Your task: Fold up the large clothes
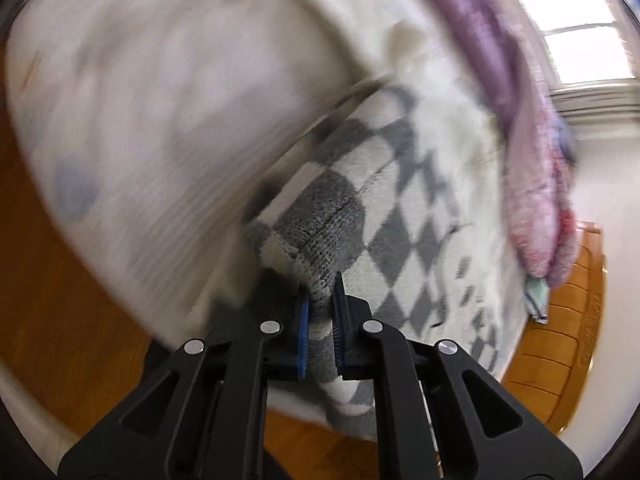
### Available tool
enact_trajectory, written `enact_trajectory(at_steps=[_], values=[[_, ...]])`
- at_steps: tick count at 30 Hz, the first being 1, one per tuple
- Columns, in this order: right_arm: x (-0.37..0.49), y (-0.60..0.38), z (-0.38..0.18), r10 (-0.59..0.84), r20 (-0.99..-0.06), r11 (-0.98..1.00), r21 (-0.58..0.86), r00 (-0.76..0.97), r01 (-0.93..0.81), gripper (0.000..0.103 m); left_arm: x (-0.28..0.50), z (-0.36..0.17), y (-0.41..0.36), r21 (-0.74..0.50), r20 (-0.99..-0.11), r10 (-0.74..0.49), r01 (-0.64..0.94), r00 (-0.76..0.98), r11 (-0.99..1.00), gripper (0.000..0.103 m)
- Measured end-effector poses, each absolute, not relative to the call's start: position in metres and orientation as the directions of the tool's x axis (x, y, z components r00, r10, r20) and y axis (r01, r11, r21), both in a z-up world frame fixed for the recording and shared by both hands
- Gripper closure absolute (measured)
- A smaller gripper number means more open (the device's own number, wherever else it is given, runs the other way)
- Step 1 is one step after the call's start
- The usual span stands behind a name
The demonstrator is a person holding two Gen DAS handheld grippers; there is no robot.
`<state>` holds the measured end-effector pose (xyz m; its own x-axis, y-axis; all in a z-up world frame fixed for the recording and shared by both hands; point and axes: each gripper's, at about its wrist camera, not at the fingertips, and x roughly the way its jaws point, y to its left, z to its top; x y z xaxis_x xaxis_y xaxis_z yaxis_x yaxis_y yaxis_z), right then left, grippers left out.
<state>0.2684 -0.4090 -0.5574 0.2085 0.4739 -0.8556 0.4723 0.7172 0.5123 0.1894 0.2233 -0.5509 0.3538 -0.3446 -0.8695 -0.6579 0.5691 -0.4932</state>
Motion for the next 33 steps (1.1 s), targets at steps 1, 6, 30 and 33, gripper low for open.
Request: enact_trajectory(at_steps=[1,6,30,33], values=[[0.262,-0.413,-0.579,0.461,-0.870,0.719,0.482,0.177,0.501,0.092,0.185,-0.561,0.223,-0.476,-0.879,-0.339,-0.670,0.336,0.570,0.094],[0.256,-0.411,-0.637,0.461,-0.875,0.707,0.465,0.151,0.533,0.087,0.183,-0.610,0.228,-0.434,-0.896,-0.342,-0.716,0.282,0.546,0.089],[0.418,-0.121,-0.554,0.282,-0.937,0.954,0.251,0.208,-0.162,0.103,0.176,-0.605,0.255,-0.492,-0.866,-0.372,-0.709,0.335,0.506,0.026],[0.437,-0.112,-0.599,0.219,-0.969,0.971,0.206,0.111,-0.121,0.103,0.175,-0.614,0.250,-0.500,-0.859,-0.395,-0.706,0.327,0.502,0.026]])
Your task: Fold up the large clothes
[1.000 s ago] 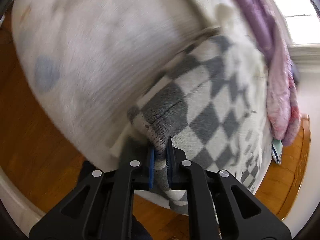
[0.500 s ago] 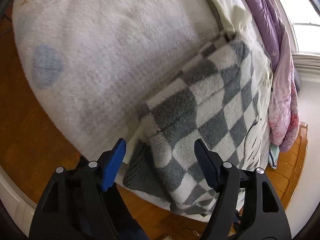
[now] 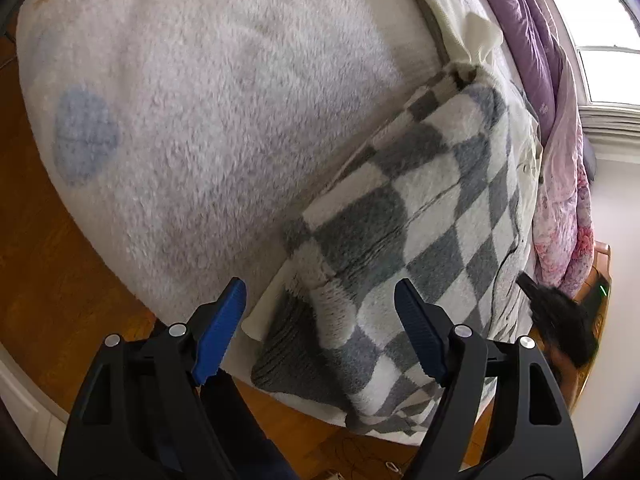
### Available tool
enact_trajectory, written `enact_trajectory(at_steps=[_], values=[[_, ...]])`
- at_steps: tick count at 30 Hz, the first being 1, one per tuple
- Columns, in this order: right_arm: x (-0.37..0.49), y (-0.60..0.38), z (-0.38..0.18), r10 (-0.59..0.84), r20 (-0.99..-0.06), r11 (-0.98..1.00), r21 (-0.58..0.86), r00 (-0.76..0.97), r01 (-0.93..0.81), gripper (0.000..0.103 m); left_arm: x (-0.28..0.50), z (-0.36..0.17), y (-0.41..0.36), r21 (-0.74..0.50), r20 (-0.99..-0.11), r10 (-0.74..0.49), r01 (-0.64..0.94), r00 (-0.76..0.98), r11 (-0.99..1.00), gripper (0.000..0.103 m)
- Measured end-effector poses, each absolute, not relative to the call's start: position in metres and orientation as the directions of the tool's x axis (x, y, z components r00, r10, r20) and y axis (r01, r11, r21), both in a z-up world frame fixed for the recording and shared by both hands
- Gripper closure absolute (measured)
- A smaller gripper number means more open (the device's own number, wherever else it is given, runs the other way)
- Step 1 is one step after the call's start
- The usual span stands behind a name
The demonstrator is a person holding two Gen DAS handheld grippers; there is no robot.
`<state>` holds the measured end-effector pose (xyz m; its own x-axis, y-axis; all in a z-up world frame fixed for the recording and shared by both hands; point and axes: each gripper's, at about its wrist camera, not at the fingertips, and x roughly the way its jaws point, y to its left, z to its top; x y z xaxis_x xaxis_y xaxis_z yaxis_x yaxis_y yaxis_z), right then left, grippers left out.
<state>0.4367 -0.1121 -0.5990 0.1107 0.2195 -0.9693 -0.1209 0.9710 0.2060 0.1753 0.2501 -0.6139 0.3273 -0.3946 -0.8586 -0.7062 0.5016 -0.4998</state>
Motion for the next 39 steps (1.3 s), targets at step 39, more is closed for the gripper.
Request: enact_trajectory(at_steps=[39], values=[[0.268,-0.152,-0.620,0.318,-0.948,0.947,0.318,-0.013,-0.039,0.103,0.153,-0.626,0.237,-0.532,-0.826,-0.490,-0.675,0.280,0.512,0.055]])
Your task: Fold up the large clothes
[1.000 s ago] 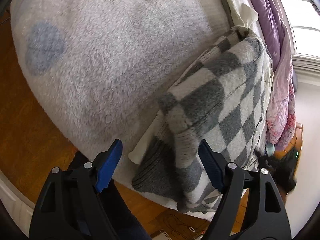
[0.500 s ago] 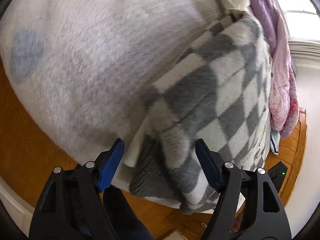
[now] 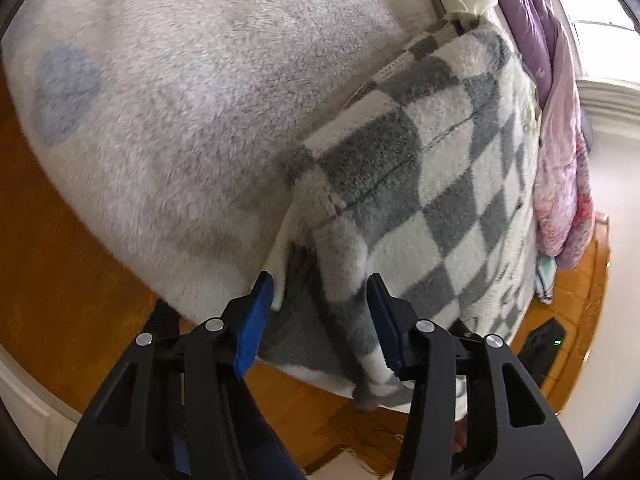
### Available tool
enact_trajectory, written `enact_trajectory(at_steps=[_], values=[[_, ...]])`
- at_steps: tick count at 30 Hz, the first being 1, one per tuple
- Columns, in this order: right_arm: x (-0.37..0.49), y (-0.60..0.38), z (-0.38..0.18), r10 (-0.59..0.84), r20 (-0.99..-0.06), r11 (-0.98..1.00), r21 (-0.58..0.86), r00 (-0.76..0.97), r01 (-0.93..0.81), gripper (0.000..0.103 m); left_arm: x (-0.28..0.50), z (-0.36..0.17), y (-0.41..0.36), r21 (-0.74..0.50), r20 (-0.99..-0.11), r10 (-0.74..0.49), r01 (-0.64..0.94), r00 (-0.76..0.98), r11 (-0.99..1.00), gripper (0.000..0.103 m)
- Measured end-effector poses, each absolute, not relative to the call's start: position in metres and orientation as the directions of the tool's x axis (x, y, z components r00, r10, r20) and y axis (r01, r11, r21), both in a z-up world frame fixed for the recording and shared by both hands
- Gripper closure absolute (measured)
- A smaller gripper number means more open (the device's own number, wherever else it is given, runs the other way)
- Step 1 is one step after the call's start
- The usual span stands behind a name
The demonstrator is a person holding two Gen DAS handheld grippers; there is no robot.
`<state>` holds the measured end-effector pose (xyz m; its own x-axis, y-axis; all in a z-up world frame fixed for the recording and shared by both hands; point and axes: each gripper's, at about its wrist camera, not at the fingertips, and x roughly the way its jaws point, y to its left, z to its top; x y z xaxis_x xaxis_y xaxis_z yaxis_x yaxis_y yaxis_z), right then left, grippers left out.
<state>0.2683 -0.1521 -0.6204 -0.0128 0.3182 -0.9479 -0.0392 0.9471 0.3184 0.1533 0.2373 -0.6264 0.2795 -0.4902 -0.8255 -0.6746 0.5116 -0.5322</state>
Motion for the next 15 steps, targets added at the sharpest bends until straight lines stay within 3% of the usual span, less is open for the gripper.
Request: enact_trajectory(at_steps=[12,14,15], values=[[0.265,-0.160,-0.616,0.339,-0.941,0.940,0.339,-0.005,-0.029,0.103,0.152,-0.643,0.220,-0.512,-0.839,-0.488,-0.657,0.242,0.553,0.057],[0.261,-0.158,-0.607,0.330,-0.944,0.943,0.329,0.014,-0.051,0.100,0.153,-0.637,0.218,-0.542,-0.825,-0.502,-0.619,0.260,0.568,0.080],[0.256,-0.155,-0.598,0.322,-0.946,0.944,0.318,0.038,-0.084,0.099,0.156,-0.633,0.216,-0.542,-0.827,-0.500,-0.601,0.257,0.587,0.084]])
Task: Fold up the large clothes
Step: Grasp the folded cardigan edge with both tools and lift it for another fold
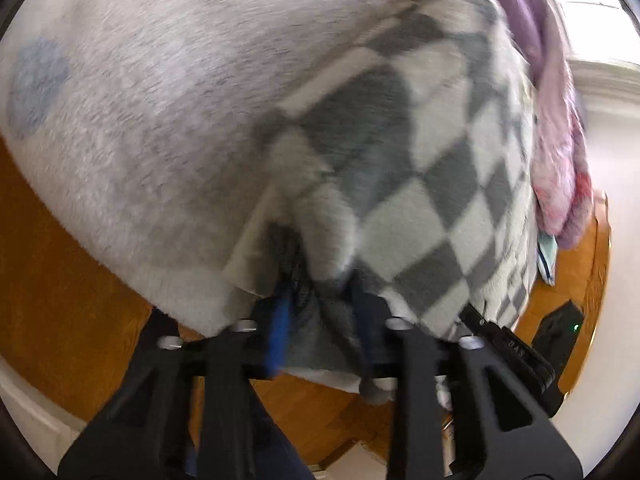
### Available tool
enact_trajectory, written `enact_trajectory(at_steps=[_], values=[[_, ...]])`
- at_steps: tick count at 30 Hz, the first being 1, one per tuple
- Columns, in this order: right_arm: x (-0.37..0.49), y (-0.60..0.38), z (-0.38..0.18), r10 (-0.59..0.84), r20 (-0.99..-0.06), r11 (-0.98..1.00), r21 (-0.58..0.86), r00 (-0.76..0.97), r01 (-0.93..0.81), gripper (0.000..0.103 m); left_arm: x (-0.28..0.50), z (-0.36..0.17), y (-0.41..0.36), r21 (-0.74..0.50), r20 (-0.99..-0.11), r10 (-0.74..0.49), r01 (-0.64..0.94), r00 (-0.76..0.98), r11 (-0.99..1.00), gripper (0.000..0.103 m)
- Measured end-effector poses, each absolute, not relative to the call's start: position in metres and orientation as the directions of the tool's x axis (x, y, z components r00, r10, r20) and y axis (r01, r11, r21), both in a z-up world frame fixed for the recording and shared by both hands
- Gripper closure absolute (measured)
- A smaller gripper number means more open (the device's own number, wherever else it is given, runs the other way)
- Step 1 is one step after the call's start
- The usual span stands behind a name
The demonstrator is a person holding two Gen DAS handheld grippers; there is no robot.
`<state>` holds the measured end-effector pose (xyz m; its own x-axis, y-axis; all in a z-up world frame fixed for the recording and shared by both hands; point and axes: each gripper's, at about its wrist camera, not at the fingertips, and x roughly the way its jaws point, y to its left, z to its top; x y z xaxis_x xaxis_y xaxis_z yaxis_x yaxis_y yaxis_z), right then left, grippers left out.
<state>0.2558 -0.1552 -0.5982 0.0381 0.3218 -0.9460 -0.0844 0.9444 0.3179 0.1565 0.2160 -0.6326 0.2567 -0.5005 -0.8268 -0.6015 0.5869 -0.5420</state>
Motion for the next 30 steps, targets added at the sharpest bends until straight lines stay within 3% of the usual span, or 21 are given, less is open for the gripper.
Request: enact_trajectory(at_steps=[5,7,9,12,17,20,21,22,23,24,26,30], values=[[0.214,-0.122,-0.559,0.391,-0.911,0.890,0.338,0.129,-0.304,0.092,0.159,-0.621,0.220,-0.576,-0.805,-0.528,-0.566,0.270,0.589,0.087],[0.195,-0.105,-0.549,0.469,-0.875,0.841,0.399,0.124,-0.366,0.080,0.161,-0.610,0.221,-0.614,-0.775,-0.559,-0.555,0.293,0.561,0.087],[0.174,-0.082,-0.540,0.529,-0.841,0.783,0.432,0.114,-0.447,0.057,0.164,-0.600,0.222,-0.643,-0.750,-0.588,-0.547,0.304,0.536,0.087],[0.151,-0.051,-0.539,0.572,-0.817,0.708,0.447,0.073,-0.546,0.047,0.169,-0.593,0.220,-0.681,-0.710,-0.627,-0.539,0.321,0.496,0.087],[0.137,-0.019,-0.547,0.501,-0.852,0.706,0.301,0.152,-0.641,0.043,0.179,-0.590,0.217,-0.699,-0.685,-0.658,-0.535,0.313,0.474,0.087],[0.138,-0.002,-0.555,0.443,-0.871,0.720,0.204,0.213,-0.664,0.046,0.180,-0.585,0.217,-0.689,-0.701,-0.646,-0.522,0.304,0.503,0.087],[0.139,0.000,-0.557,0.428,-0.876,0.721,0.185,0.220,-0.668,0.063,0.183,-0.585,0.214,-0.689,-0.701,-0.646,-0.522,0.303,0.503,0.085],[0.141,0.001,-0.559,0.415,-0.884,0.723,0.176,0.217,-0.668,0.074,0.185,-0.585,0.215,-0.690,-0.697,-0.650,-0.530,0.303,0.493,0.084],[0.144,-0.001,-0.559,0.412,-0.887,0.736,0.189,0.208,-0.650,0.076,0.186,-0.583,0.216,-0.677,-0.710,-0.639,-0.538,0.297,0.502,0.075],[0.146,-0.004,-0.557,0.427,-0.883,0.745,0.220,0.196,-0.630,0.077,0.190,-0.580,0.216,-0.671,-0.717,-0.630,-0.539,0.298,0.509,0.054],[0.147,-0.014,-0.547,0.447,-0.874,0.757,0.256,0.191,-0.601,0.078,0.191,-0.569,0.222,-0.647,-0.746,-0.587,-0.549,0.313,0.529,0.024],[0.141,-0.039,-0.523,0.502,-0.843,0.768,0.332,0.193,-0.547,0.078,0.199,-0.558,0.238,-0.631,-0.770,-0.522,-0.558,0.366,0.539,0.022]])
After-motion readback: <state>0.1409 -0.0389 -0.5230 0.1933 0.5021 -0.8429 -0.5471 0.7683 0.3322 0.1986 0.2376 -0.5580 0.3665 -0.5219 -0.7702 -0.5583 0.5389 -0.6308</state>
